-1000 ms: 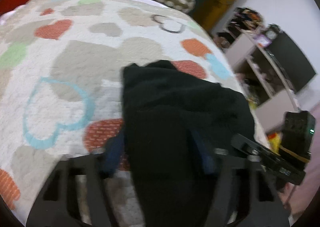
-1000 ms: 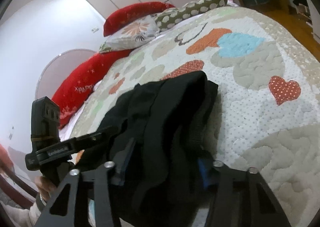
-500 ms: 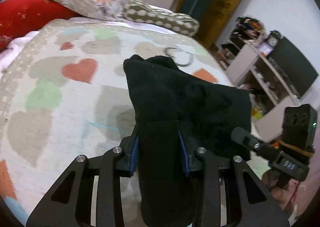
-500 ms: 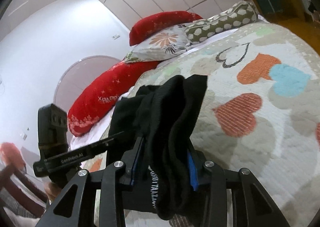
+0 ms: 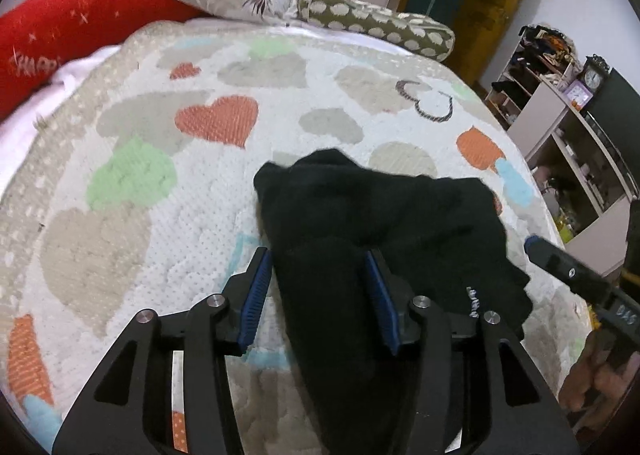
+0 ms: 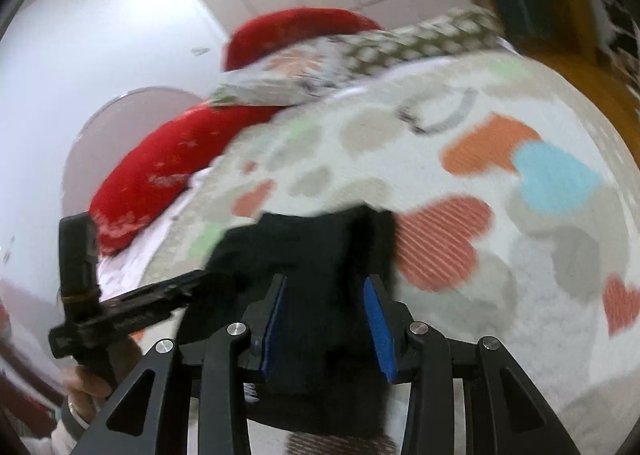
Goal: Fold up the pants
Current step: 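Lay the folded pants bundle flat on the quilt and open both grippers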
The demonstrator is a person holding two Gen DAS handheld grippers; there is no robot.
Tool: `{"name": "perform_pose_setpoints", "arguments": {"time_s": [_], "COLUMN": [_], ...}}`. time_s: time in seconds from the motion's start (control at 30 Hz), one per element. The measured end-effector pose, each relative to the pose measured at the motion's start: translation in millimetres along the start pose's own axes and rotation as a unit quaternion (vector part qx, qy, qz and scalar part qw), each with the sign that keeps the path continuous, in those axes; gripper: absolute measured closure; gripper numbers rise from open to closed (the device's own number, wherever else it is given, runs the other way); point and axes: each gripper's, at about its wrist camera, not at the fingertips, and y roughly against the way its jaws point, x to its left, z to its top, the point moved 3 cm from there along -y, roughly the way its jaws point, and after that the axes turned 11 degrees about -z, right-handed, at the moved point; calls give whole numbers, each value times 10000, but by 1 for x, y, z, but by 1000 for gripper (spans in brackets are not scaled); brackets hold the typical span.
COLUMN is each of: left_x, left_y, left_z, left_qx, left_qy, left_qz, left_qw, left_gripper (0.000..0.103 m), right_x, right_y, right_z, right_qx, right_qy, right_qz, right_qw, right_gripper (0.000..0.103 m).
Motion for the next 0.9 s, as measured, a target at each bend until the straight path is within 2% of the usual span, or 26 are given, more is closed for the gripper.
{"name": "perform_pose_setpoints", "arguments": {"time_s": [0.13, 0.3, 0.33, 0.37, 0.47, 0.57, 0.73, 0.9], "left_x": [-9, -9, -8, -6, 0, 1, -6, -17], "left_y": [4, -18, -21, -26, -31, -30, -17, -2], "left_z": [3, 3, 2, 3, 2, 1, -2, -8], "left_qx": [-202, -71, -58, -47, -92, -85, -56, -132], "left_qy": [-75, -150, -170, -187, -88, 13, -44, -102], "left_qz": [222, 474, 505, 546, 495, 431, 437, 391], "left_qw": [9995, 9987, 9986, 9983, 9987, 9990, 9990, 9991], "left_gripper": [55, 55, 53, 47, 41, 41, 41, 41], "right_x": [25, 22, 19, 16, 10, 10, 17, 27], "right_y": [-21, -57, -62, -66, -73, -71, -45, -22], "right_z": [12, 11, 9, 8, 8, 7, 5, -11], "right_qx": [126, 481, 521, 542, 547, 551, 480, 477], "right_qy": [425, 498, 517, 514, 387, 384, 437, 632], "right_qz": [65, -92, -173, -219, -136, -102, -41, -100], "right_qw": [9990, 9976, 9971, 9970, 9977, 9977, 9979, 9968], "right_gripper": [65, 65, 65, 65, 65, 65, 65, 62]}}
